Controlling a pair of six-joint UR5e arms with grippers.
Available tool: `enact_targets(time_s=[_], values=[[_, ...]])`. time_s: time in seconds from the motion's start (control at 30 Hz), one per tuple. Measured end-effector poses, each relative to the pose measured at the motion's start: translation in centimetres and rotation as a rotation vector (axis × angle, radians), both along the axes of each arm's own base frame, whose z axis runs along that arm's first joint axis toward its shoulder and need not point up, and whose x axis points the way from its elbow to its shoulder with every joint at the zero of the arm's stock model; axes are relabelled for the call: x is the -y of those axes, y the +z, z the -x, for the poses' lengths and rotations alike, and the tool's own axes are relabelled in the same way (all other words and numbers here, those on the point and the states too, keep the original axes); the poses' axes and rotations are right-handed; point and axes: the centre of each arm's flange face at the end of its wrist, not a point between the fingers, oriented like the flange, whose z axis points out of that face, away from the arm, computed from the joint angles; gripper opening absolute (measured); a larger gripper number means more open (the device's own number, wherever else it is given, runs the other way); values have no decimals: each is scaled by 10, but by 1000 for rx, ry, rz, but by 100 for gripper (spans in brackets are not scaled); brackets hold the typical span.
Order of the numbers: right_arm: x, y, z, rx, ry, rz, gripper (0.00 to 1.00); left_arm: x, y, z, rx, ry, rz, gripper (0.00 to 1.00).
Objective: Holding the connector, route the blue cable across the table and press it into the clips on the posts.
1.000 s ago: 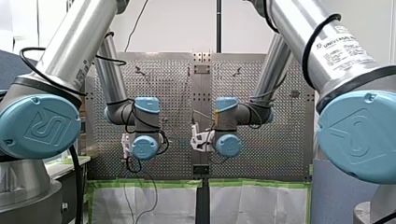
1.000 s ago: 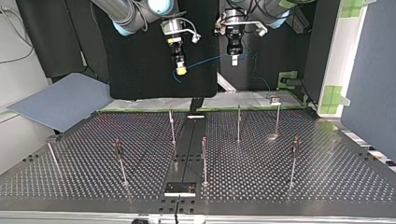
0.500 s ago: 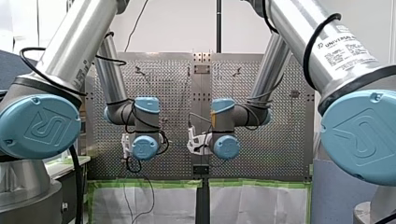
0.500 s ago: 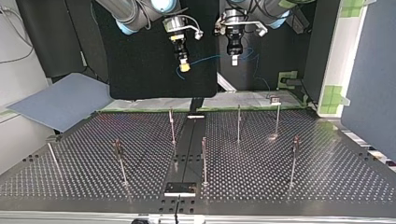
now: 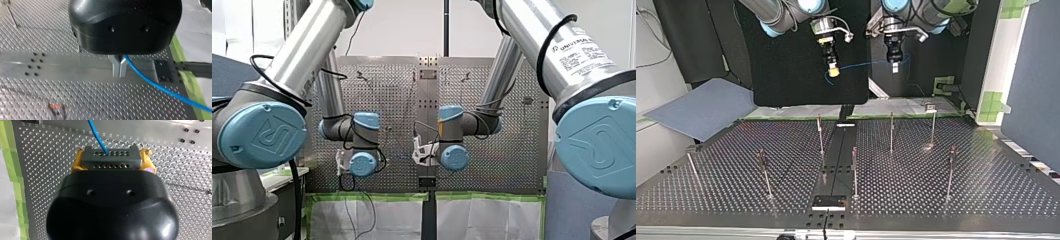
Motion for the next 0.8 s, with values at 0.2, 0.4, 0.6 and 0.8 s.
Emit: enact_targets(time_s=[0.2,0.4,0.6,0.8], values=[[0,0,0,0,0,0,0,-13,-3,-8,-8,40,-4,1],[0,0,0,0,0,0,0,-14,-3,-9,-8,45,-4,1],[2,-7,-4,-35,-14,-2,0,-10,1,-15,12,52,19,1],[-4,14,-27,-25,12,15,0,-12,15,-20,23,79,26,1]])
